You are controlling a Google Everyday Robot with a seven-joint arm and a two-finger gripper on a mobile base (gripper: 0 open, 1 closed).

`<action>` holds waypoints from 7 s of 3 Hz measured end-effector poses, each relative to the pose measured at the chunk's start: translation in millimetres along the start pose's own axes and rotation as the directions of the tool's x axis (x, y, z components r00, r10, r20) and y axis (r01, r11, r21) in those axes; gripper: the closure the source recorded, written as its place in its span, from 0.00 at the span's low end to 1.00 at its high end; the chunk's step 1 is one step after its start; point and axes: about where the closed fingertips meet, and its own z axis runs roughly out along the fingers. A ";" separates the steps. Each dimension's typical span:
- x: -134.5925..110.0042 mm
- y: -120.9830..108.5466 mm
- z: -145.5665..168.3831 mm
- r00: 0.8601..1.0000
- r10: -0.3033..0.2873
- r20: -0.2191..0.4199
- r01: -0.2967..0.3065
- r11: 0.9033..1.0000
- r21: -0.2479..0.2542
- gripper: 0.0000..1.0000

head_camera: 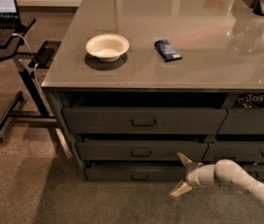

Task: Open bottom drawer

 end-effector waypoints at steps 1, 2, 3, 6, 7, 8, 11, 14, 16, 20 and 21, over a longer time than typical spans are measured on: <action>-1.1 5.5 -0.5 1.000 -0.020 -0.003 0.020 1.000 0.002 0.00; 12.3 18.1 16.3 0.998 -0.042 -0.038 0.041 0.999 -0.017 0.00; 35.5 35.4 42.0 0.997 -0.038 -0.065 0.034 0.997 -0.065 0.00; 79.2 26.5 110.3 0.990 -0.096 -0.108 0.085 0.991 -0.102 0.00; 76.1 29.2 110.5 0.987 -0.116 -0.112 0.106 0.990 -0.091 0.00; 78.5 15.0 119.3 0.983 -0.138 -0.119 0.132 0.990 -0.056 0.00; 109.8 -36.3 142.8 0.984 -0.101 -0.147 0.105 0.994 0.019 0.00; 121.2 -6.7 168.4 0.981 -0.104 -0.166 0.093 0.993 -0.070 0.00; 120.7 -8.8 169.3 0.981 -0.105 -0.166 0.095 0.993 -0.068 0.19; 120.6 -8.8 169.2 0.981 -0.105 -0.166 0.095 0.993 -0.068 1.00; 119.2 -9.2 167.8 0.981 -0.105 -0.166 0.095 0.993 -0.068 1.00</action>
Offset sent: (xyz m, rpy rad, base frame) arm -0.0166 0.0068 -0.0515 -0.1073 0.0056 0.0461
